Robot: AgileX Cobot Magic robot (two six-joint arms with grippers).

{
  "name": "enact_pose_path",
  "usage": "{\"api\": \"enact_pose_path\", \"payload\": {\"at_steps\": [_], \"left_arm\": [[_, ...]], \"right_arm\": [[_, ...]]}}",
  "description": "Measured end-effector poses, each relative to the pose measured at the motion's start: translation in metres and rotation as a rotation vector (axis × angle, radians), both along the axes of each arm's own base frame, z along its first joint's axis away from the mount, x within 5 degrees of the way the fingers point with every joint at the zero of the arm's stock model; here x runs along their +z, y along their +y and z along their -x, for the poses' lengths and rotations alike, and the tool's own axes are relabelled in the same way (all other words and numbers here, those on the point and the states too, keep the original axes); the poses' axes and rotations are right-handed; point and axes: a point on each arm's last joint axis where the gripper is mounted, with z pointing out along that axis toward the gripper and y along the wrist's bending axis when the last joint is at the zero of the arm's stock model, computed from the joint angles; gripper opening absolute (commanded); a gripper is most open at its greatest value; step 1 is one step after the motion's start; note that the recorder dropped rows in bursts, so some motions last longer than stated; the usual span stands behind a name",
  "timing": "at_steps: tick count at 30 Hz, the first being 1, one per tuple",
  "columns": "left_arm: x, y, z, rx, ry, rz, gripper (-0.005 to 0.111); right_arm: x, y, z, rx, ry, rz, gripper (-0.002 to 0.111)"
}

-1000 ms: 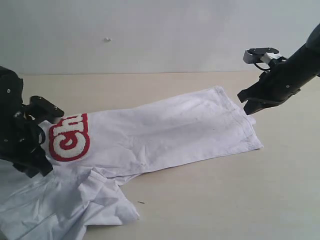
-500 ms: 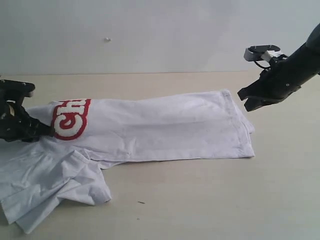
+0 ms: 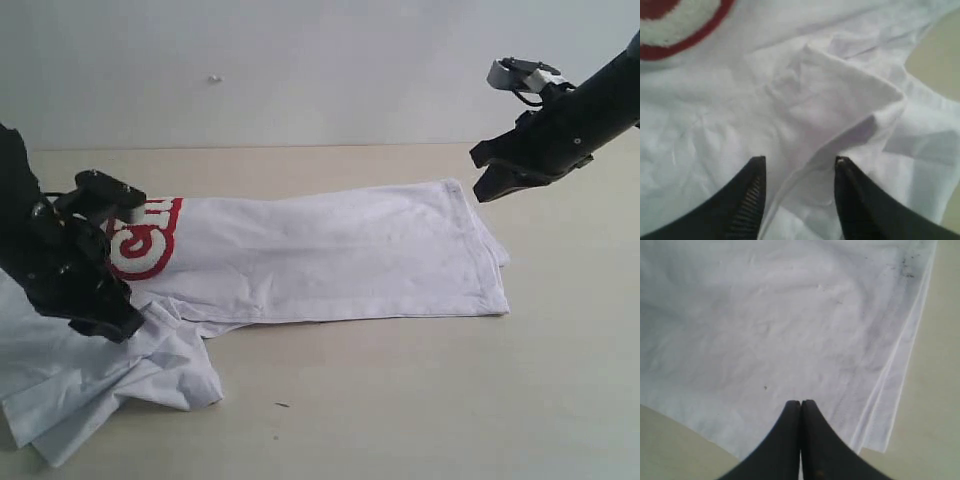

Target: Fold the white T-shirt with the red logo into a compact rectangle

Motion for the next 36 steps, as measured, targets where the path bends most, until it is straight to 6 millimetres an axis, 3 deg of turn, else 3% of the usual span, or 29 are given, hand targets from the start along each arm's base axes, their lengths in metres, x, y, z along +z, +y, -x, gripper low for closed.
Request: {"api": "enact_pose_path", "payload": {"at_steps": [8,14,23,36], "left_arm": [[-0.010,-0.003,0.012,-0.103,0.042,0.046,0.051],[-0.018,-0.008,0.013,-0.131,0.077,0.086,0.049],[-0.023,-0.005,0.012,-0.180,0.074,0.037,0.000],[-0.002,-0.011,-0.002,-0.216,0.083,0.040,0.000]], "right_arm": [[0.041,0.008,0.011,0.039,-0.068,-0.059,0.000],[0.042,0.009,0.013,0.055,-0.066,-0.069,0.000],[0.043,0.010,0.013,0.065,-0.067,-0.073,0.000],[0.043,0.010,0.013,0.071,-0.072,-0.072,0.000]]}}
